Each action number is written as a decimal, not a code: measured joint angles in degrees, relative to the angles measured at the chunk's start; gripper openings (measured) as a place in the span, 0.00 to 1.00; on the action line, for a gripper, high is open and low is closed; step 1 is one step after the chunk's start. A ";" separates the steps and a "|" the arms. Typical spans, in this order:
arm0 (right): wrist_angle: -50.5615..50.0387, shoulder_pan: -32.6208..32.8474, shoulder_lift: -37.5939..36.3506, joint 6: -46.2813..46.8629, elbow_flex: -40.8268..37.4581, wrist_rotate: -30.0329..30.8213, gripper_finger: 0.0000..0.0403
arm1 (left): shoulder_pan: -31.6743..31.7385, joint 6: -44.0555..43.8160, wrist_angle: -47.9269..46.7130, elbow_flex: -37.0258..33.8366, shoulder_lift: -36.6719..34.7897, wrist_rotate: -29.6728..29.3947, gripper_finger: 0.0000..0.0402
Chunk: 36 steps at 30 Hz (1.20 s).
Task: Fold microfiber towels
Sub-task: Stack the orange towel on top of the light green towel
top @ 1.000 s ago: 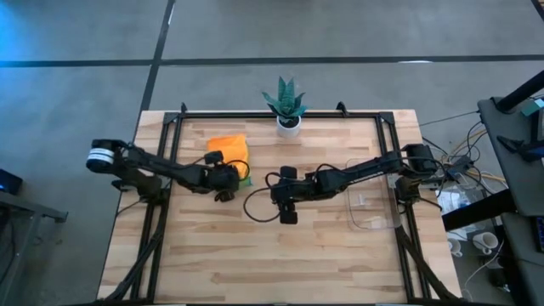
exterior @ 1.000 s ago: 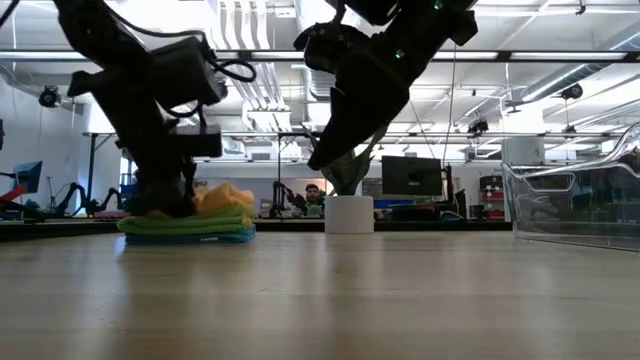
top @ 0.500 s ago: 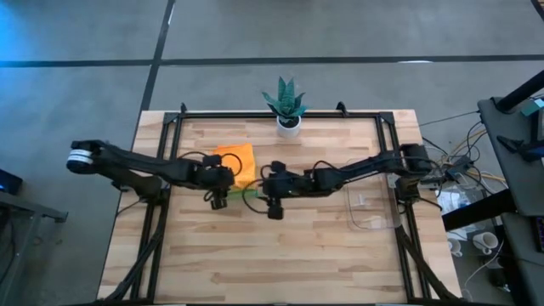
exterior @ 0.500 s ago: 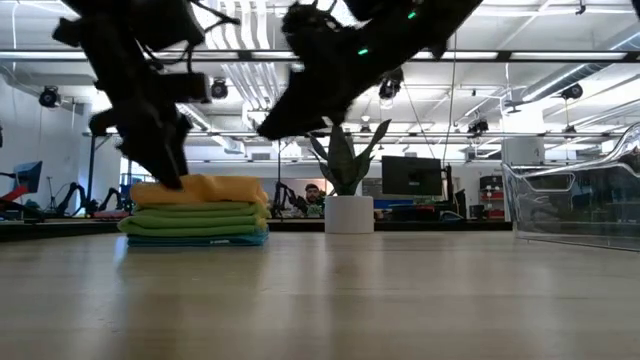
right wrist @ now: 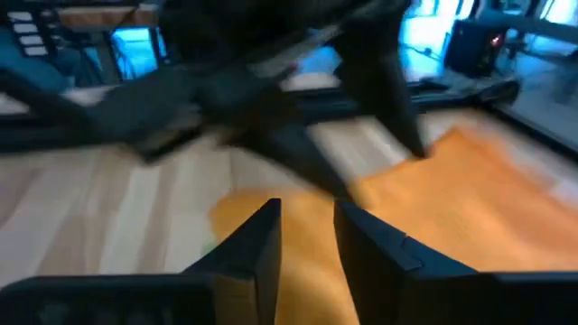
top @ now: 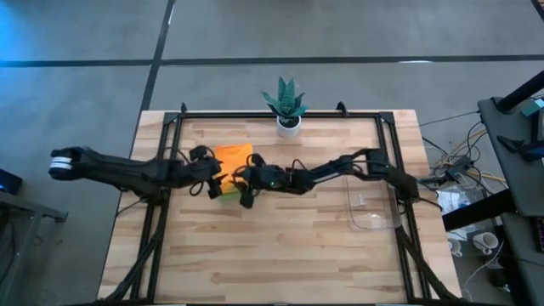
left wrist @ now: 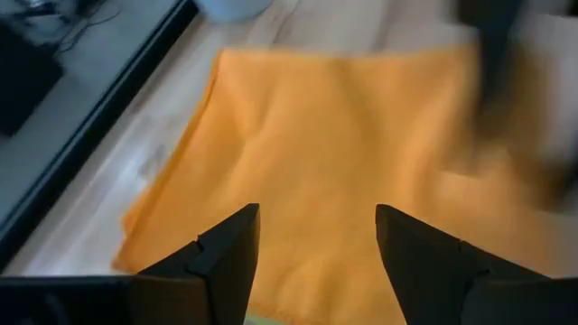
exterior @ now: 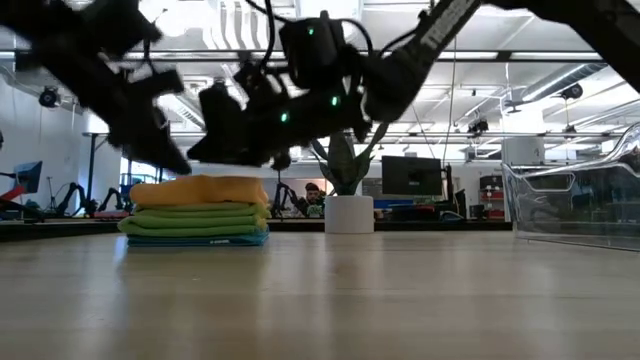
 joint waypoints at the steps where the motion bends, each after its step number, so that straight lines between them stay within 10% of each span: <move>1: 0.81 0.13 1.41 0.22 0.26 -0.02 0.24 | 0.93 -0.05 3.08 -2.28 0.72 -0.55 0.51; 18: -0.43 0.64 -0.77 0.15 1.65 -4.26 0.21 | 6.11 5.65 -3.26 0.12 5.53 -0.19 0.51; 27: -5.32 -1.00 0.99 0.80 0.11 0.02 0.20 | 10.74 10.53 5.37 0.78 5.23 -5.06 0.51; 36: -5.39 -0.88 2.96 3.74 -0.56 -1.40 0.21 | 23.12 10.84 20.40 1.29 19.45 3.10 0.51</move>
